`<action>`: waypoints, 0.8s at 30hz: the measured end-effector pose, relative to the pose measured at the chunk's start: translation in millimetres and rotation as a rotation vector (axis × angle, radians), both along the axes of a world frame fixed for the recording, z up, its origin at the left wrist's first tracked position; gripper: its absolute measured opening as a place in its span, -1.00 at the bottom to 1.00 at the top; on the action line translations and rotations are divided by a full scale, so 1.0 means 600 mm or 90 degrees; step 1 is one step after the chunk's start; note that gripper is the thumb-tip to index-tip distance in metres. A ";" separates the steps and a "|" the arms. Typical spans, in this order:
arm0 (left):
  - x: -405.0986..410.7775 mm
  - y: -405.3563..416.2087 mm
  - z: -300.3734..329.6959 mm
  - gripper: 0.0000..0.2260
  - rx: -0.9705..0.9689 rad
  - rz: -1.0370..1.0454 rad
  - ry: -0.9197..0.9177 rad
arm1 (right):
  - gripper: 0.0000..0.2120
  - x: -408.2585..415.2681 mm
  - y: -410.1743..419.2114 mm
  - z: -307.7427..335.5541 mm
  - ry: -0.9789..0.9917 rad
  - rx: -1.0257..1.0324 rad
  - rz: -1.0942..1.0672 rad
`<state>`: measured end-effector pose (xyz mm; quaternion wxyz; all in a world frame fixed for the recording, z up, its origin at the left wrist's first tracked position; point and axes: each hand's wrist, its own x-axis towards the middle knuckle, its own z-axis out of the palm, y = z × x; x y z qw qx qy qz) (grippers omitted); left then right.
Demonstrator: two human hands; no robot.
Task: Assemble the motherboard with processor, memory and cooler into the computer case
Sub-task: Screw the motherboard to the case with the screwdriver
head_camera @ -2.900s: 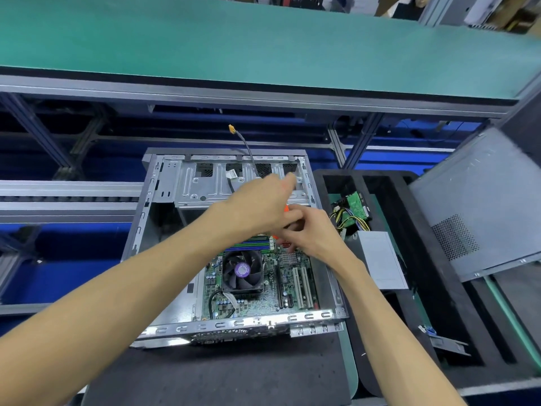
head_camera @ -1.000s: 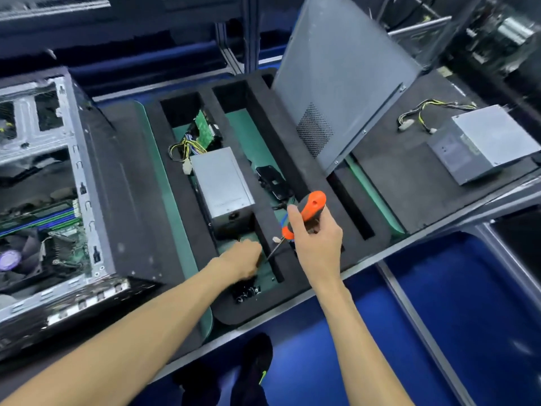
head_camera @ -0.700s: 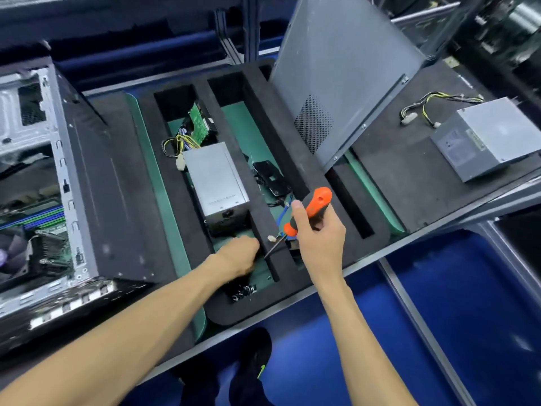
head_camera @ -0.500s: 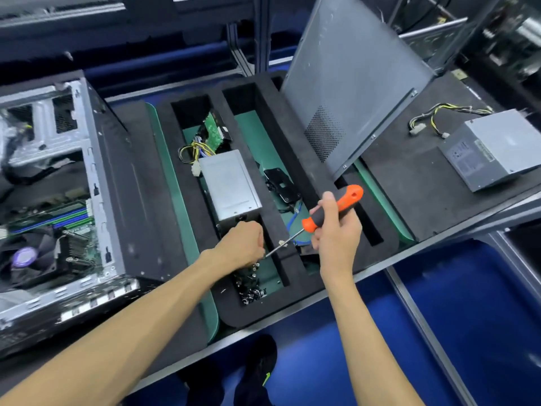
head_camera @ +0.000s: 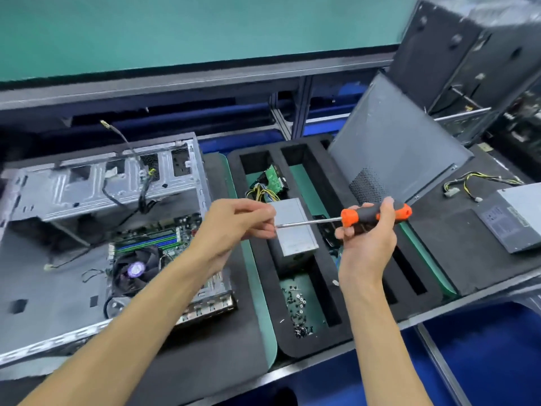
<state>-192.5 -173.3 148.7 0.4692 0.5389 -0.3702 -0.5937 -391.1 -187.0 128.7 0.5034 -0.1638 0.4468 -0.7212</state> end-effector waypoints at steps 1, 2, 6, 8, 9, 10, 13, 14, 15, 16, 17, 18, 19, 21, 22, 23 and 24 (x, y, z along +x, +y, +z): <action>0.020 0.004 0.003 -0.95 0.014 -0.005 0.025 | -0.68 0.015 0.000 0.009 -0.001 -0.009 -0.006; 0.038 0.010 0.006 -0.92 0.030 -0.010 0.058 | -0.69 0.031 0.000 0.017 0.000 -0.014 -0.009; 0.103 0.031 0.010 -0.82 0.066 -0.011 0.168 | -0.69 0.097 0.006 0.036 0.023 -0.015 -0.006; 0.133 0.040 0.014 -0.82 0.067 -0.009 0.211 | -0.69 0.131 0.011 0.041 0.032 -0.016 -0.003; 0.149 0.044 0.016 -0.83 0.062 -0.008 0.233 | -0.68 0.148 0.014 0.043 0.040 -0.017 0.000; 0.164 0.048 0.019 -0.83 0.057 -0.005 0.254 | -0.68 0.164 0.017 0.044 0.051 -0.019 0.003; 0.208 0.056 0.023 -0.86 0.041 0.000 0.270 | -0.70 0.205 0.027 0.045 0.064 -0.030 0.011; 0.221 0.059 0.024 -0.86 0.039 0.004 0.262 | -0.70 0.217 0.031 0.045 0.066 -0.030 0.014; 0.233 0.062 0.024 -0.85 0.038 0.010 0.253 | -0.70 0.228 0.034 0.045 0.065 -0.029 0.016; 0.243 0.064 0.023 -0.83 0.037 0.017 0.246 | -0.70 0.238 0.037 0.045 0.062 -0.028 0.017; 0.252 0.066 0.022 -0.82 0.037 0.023 0.243 | -0.69 0.248 0.040 0.044 0.060 -0.028 0.018; 0.260 0.069 0.021 -0.81 0.036 0.029 0.243 | -0.69 0.257 0.042 0.044 0.061 -0.030 0.022; 0.267 0.071 0.021 -0.80 0.035 0.035 0.243 | -0.68 0.266 0.044 0.044 0.063 -0.033 0.026; 0.279 0.075 0.019 -0.81 0.035 0.051 0.241 | -0.68 0.282 0.047 0.043 0.062 -0.040 0.037; 0.284 0.077 0.018 -0.82 0.035 0.061 0.237 | -0.69 0.289 0.048 0.042 0.062 -0.044 0.042; 0.290 0.078 0.016 -0.82 0.033 0.071 0.233 | -0.70 0.296 0.049 0.041 0.063 -0.048 0.049; 0.294 0.079 0.015 -0.83 0.031 0.081 0.227 | -0.70 0.301 0.050 0.041 0.065 -0.050 0.056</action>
